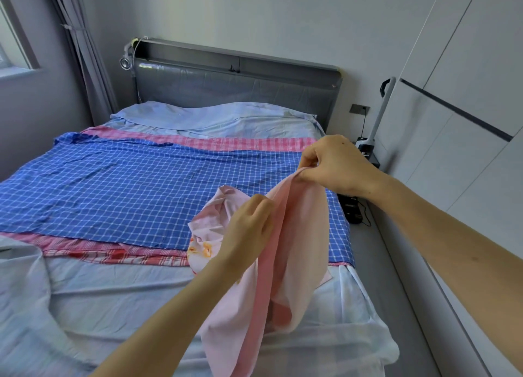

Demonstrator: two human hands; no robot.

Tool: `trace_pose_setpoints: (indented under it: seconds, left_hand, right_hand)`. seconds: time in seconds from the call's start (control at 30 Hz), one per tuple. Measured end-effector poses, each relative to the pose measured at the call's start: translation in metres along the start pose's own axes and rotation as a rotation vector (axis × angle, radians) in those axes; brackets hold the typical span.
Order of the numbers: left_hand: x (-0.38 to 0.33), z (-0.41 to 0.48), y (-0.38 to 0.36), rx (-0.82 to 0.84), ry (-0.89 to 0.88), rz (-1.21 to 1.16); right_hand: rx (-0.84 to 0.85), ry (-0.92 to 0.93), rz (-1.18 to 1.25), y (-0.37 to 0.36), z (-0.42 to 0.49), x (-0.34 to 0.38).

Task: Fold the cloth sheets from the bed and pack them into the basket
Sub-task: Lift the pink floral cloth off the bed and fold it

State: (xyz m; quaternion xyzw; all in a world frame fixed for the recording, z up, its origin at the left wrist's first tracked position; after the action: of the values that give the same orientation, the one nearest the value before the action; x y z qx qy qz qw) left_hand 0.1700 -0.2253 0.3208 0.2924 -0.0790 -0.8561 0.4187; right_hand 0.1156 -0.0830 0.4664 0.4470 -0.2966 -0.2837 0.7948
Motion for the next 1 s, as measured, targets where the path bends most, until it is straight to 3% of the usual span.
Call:
trace_pose_setpoints:
  seconds: [0.2,0.3,0.37,0.73,1.0]
  left_hand:
    - [0.028,-0.023,-0.006,-0.071,0.090,0.093]
    - [0.032,-0.037,-0.009,-0.134,0.388,0.070]
    - [0.027,-0.045,-0.014,-0.149,0.495,0.055]
    - [0.050,-0.076,-0.044,0.065,0.447,0.165]
    - [0.095,-0.131,-0.014,0.101,0.453,0.247]
  right_hand:
    - [-0.111,-0.039,-0.009,0.008,0.025,0.014]
    - [-0.181,-0.068,-0.024,0.011,0.036,0.016]
    - [-0.216,-0.088,-0.038,0.010,0.043,0.016]
    - [-0.309,-0.181,-0.041,0.008,0.059,0.005]
    - [-0.376,-0.295,-0.130,0.008,0.058,-0.027]
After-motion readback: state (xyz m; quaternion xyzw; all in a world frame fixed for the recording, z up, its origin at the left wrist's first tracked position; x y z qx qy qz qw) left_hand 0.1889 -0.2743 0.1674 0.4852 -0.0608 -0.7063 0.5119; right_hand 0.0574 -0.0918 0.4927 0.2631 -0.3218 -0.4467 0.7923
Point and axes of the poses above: each hand's wrist, its own z-axis towards the middle knuckle, its own y-axis out of the back of the hand, x = y × z, the point moved 1 cm from there along z, towards the middle knuckle, and after that the axes turned 8 degrees about -x, right-handed, at the moved point
